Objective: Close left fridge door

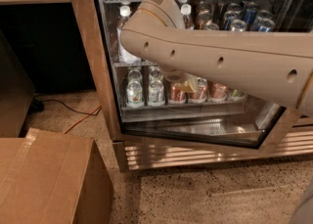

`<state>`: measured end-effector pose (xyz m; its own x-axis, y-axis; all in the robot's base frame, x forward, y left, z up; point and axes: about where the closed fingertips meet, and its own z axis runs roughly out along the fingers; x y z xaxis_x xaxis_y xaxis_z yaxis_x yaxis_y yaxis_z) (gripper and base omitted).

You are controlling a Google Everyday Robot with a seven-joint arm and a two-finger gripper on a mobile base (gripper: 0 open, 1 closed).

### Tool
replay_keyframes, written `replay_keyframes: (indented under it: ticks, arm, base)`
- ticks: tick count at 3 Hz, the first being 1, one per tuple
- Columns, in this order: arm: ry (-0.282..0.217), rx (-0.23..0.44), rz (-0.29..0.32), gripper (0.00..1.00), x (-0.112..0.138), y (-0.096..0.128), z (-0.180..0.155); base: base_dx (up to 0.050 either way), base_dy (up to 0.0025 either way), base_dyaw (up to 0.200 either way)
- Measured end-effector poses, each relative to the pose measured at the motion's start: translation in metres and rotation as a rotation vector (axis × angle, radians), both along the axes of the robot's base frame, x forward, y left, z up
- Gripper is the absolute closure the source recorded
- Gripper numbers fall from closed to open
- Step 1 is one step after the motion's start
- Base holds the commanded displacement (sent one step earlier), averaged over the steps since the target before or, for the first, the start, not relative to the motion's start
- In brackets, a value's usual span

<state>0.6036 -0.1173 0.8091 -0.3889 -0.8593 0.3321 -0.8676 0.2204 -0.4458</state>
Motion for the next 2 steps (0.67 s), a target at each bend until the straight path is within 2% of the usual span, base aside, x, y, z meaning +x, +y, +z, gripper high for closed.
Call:
replay_keyframes:
  ticks: [2]
  arm:
    - [0.0,0.0,0.0,1.0,0.0,0.0,0.0]
  base:
    - [0.05,-0.00001,0.0]
